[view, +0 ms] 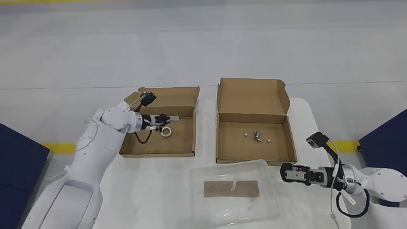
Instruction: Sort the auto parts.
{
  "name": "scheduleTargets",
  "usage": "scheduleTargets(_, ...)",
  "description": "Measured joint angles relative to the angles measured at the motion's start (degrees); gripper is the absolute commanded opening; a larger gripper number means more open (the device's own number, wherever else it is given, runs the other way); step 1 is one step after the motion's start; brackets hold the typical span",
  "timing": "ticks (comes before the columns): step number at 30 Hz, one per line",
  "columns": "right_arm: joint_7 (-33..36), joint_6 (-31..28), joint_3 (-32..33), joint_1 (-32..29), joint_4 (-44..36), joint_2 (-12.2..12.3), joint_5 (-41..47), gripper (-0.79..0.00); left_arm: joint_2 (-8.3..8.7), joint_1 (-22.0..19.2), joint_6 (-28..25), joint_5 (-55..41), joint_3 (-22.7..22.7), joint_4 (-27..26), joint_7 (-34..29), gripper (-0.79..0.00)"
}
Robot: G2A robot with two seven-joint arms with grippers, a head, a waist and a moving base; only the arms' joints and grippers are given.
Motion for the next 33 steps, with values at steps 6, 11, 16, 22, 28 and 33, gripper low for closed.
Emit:
scheduleTargets(6, 0.0, 0.0, 0.0, 0.0, 0.0, 0.0, 0.0, 0.0, 4.6, 9.5, -0.5, -11.1, -8.9, -13.8, -11.3, 0.0)
scheduleTargets(11, 0.0, 0.0, 0.0, 0.0, 0.0, 0.0, 0.0, 0.0, 7.82, 20.5, 4.9, -15.3, -16.0, -30.8, -15.9, 0.0)
scheduleTargets(16, 0.0, 0.0, 0.0, 0.0, 0.0, 0.0, 0.0, 0.0, 9.76, 31.5, 10.4, -17.7, -21.4, -47.1, -16.8, 0.0)
scheduleTargets(22, 0.0, 0.0, 0.0, 0.0, 0.0, 0.0, 0.0, 0.0, 10.95, 38.4, 12.4, -18.7, -24.1, -57.0, -17.9, 0.0)
scheduleTargets(28, 0.0, 0.0, 0.0, 0.0, 0.0, 0.0, 0.0, 0.0, 11.72, 42.0, 12.1, -19.4, -26.2, -62.6, -17.9, 0.0)
scheduleTargets(33, 0.0, 0.0, 0.0, 0.0, 0.0, 0.0, 0.0, 0.0, 11.71, 42.0, 12.1, -19.4, -26.1, -62.5, -17.9, 0.0)
